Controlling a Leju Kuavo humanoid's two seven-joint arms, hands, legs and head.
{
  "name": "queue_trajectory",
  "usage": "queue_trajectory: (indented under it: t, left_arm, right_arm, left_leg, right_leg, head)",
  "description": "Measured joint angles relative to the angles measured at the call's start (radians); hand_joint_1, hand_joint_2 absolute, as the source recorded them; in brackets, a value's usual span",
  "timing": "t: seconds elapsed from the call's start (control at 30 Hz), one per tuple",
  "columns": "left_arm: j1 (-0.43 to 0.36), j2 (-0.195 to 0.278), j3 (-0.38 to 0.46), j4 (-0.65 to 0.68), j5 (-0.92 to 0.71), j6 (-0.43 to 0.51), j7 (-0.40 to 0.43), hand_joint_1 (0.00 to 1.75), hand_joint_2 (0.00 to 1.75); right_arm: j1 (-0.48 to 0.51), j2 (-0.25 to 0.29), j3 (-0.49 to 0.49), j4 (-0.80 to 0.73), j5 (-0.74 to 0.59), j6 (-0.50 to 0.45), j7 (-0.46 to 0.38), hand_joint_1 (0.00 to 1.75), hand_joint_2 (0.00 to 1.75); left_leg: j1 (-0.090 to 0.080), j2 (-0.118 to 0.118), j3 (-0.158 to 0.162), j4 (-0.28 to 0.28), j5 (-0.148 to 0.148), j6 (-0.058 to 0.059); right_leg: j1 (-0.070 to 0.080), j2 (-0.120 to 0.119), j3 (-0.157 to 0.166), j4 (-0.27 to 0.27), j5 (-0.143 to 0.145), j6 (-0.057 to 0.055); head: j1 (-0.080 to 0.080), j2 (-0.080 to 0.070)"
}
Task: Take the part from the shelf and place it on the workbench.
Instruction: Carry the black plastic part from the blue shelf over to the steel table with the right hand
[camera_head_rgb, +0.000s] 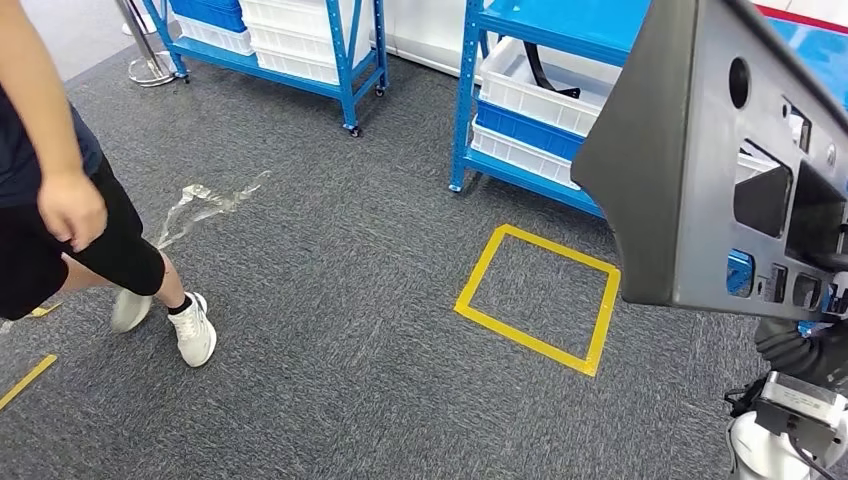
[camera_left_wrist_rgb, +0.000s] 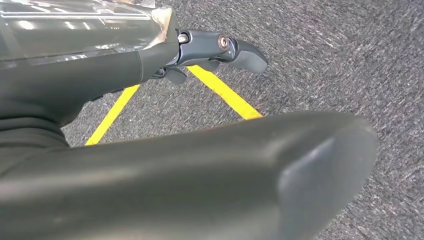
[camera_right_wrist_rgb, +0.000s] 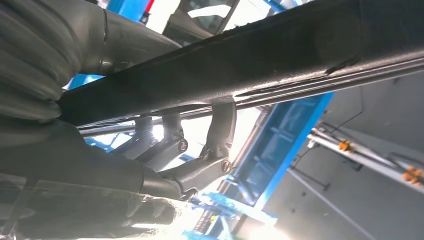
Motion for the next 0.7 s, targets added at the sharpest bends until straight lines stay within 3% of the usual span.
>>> queue_trajectory:
  t: [0.07,0.1,0.13,0.2,0.27,0.33,0.43,0.5,0.57,0.6,0.63,0.67,0.7]
  left_arm:
    - [0.000,0.001,0.000,0.000,0.000,0.000,0.000,0.00,0.00]
    - [0.000,0.001,0.000,0.000,0.001,0.000,0.000,0.00,0.00]
    - [0.001,0.001,0.000,0.000,0.002,0.000,0.000,0.00,0.00]
    - [0.001,0.001,0.000,0.000,0.004,0.001,0.000,0.00,0.00]
    - [0.001,0.002,0.000,0.000,0.006,0.002,-0.001,0.00,0.00]
    - [0.001,0.002,0.000,0.000,0.007,0.003,-0.002,0.00,0.00]
    - [0.004,0.004,0.000,0.000,0.008,0.003,-0.002,0.00,0.00]
    - [0.005,0.006,0.000,0.000,0.008,0.003,-0.002,0.00,0.00]
    - [0.006,0.007,0.000,0.000,0.007,0.003,-0.002,0.00,0.00]
    - [0.007,0.007,0.000,0.000,0.007,0.003,-0.002,0.00,0.00]
    - [0.007,0.007,0.000,0.000,0.007,0.003,-0.002,0.00,0.00]
    - [0.008,0.007,0.000,0.000,0.006,0.003,-0.002,0.00,0.00]
    - [0.008,0.007,0.000,0.000,0.006,0.003,-0.002,0.00,0.00]
  right_arm:
    - [0.003,0.002,0.000,0.006,-0.003,0.000,-0.002,1.75,1.75]
    - [0.004,0.004,0.000,0.009,-0.004,0.000,-0.002,1.75,1.75]
    - [0.005,0.006,0.000,0.013,-0.004,0.000,-0.003,1.75,1.75]
    - [0.003,0.008,0.000,0.020,-0.004,0.000,-0.004,1.75,1.75]
    - [-0.004,0.008,0.001,0.027,-0.003,0.001,-0.005,1.75,1.75]
    - [-0.010,0.009,0.001,0.036,-0.004,0.003,-0.006,1.75,1.75]
    - [-0.017,0.010,0.001,0.050,-0.007,0.005,-0.006,1.75,1.75]
    - [-0.024,0.011,0.001,0.059,-0.009,0.007,-0.007,1.75,1.75]
    - [-0.026,0.013,0.001,0.067,-0.013,0.007,-0.010,1.75,1.75]
    - [-0.026,0.014,0.001,0.071,-0.015,0.006,-0.011,1.75,1.75]
    - [-0.026,0.015,0.001,0.074,-0.016,0.005,-0.011,1.75,1.75]
    - [-0.027,0.017,0.001,0.077,-0.016,0.004,-0.012,1.75,1.75]
    - [-0.029,0.019,0.001,0.079,-0.015,0.003,-0.012,1.75,1.75]
  left_leg:
    - [0.000,-0.008,-0.003,0.000,0.002,0.003]
    - [0.000,-0.013,-0.004,0.000,0.002,0.003]
    - [0.000,-0.019,-0.004,0.000,0.003,0.002]
    - [0.002,-0.033,-0.003,0.002,0.005,-0.001]
    - [-0.001,-0.047,-0.006,0.007,0.004,-0.010]
    - [-0.004,-0.058,-0.012,0.010,0.007,-0.022]
    - [-0.001,-0.064,-0.024,0.020,0.007,-0.035]
    - [0.000,-0.041,-0.062,0.098,-0.039,-0.043]
    - [0.002,-0.017,-0.127,0.232,-0.107,-0.050]
    - [0.003,-0.012,-0.152,0.281,-0.124,-0.052]
    - [0.003,-0.008,-0.159,0.298,-0.123,-0.051]
    - [0.003,-0.003,-0.146,0.273,-0.104,-0.049]
    - [0.002,0.007,-0.113,0.214,-0.072,-0.046]
  right_leg:
    - [0.000,0.014,-0.063,0.135,-0.052,-0.003]
    - [0.000,0.015,-0.081,0.172,-0.060,0.000]
    - [-0.002,0.016,-0.081,0.173,-0.054,0.007]
    - [-0.006,0.022,-0.027,0.062,-0.004,0.026]
    - [-0.009,0.040,0.040,-0.068,0.041,0.032]
    - [-0.005,0.045,0.061,-0.110,0.055,0.021]
    - [-0.005,0.027,0.058,-0.109,0.062,0.004]
    - [-0.010,0.012,0.056,-0.111,0.066,-0.010]
    - [-0.008,-0.005,0.053,-0.112,0.067,-0.021]
    - [-0.006,-0.015,0.052,-0.112,0.067,-0.023]
    - [-0.005,-0.024,0.051,-0.112,0.067,-0.024]
    - [-0.004,-0.034,0.052,-0.111,0.067,-0.024]
    - [-0.004,-0.043,0.053,-0.111,0.066,-0.024]
  head:
    - [0.003,0.000]
    - [0.003,0.000]
    - [0.003,0.000]
    - [0.003,0.000]
    - [0.003,0.000]
    - [0.001,0.000]
    - [0.001,0.000]
    - [-0.004,0.000]
    - [-0.009,0.000]
    - [-0.009,0.000]
    - [-0.009,0.000]
    - [-0.009,0.000]
    - [-0.009,0.000]
